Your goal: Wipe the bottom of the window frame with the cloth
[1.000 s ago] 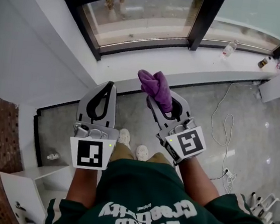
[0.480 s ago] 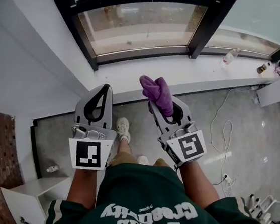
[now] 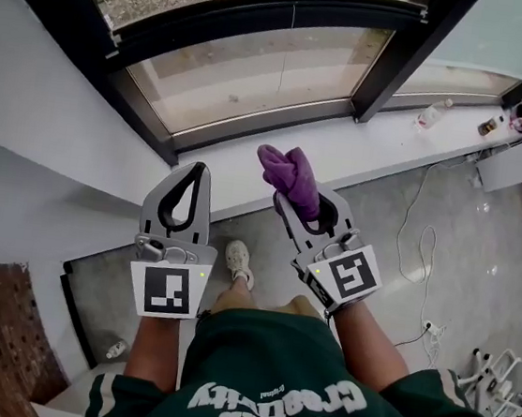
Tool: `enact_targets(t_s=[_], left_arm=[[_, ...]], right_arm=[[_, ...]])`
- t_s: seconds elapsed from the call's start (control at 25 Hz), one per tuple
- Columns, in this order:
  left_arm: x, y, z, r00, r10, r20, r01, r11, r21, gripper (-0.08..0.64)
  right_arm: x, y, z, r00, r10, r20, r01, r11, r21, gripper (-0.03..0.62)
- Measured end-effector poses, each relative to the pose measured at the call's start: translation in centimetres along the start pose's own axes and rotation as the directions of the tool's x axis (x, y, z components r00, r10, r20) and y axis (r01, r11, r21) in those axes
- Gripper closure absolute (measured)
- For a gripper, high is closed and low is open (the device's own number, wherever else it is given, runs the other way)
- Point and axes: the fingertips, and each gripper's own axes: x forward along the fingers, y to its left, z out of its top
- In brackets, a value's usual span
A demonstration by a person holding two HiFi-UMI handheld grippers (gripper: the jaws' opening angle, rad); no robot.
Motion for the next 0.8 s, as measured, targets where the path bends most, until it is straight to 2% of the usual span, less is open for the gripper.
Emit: enact_targets(t_s=[0.16,0.32,0.48,0.64,0.8], left_arm=[[3.2,2.6,-0.4,0.999,-0.038,-0.007,0.038,0.999,-0.013,0.551],[5.8,3.4,-1.2,0.995,-0.097,-0.015,0.096,0.995,-0.009,0.551],[7.7,3.5,-1.9,0.992,-0.125,-0.014,0.124,0.992,-0.022,0.551],[8.7,3.7,-2.4,0.992,-0.122,-0.036,0.121,0.992,-0.029,0.551],[9.1,3.5,-2.5,0.996,-0.072,-0.047,0.071,0.997,-0.029,0.551]], right_arm=[[3.4,-1.2,1.5,0.999,-0.049,0.022,0.049,0.999,-0.002,0.477],[5.9,-1.9,1.7,0.996,-0.081,0.024,0.081,0.997,-0.003,0.477],[7.1,-2.1,0.4,0.998,-0.065,-0.002,0.065,0.998,-0.013,0.476],[8.0,-2.8,0.6,0.999,-0.053,-0.014,0.052,0.998,-0.028,0.476],[8.6,-3.3,0.3,1.000,0.010,-0.024,-0.011,1.000,-0.021,0.476]])
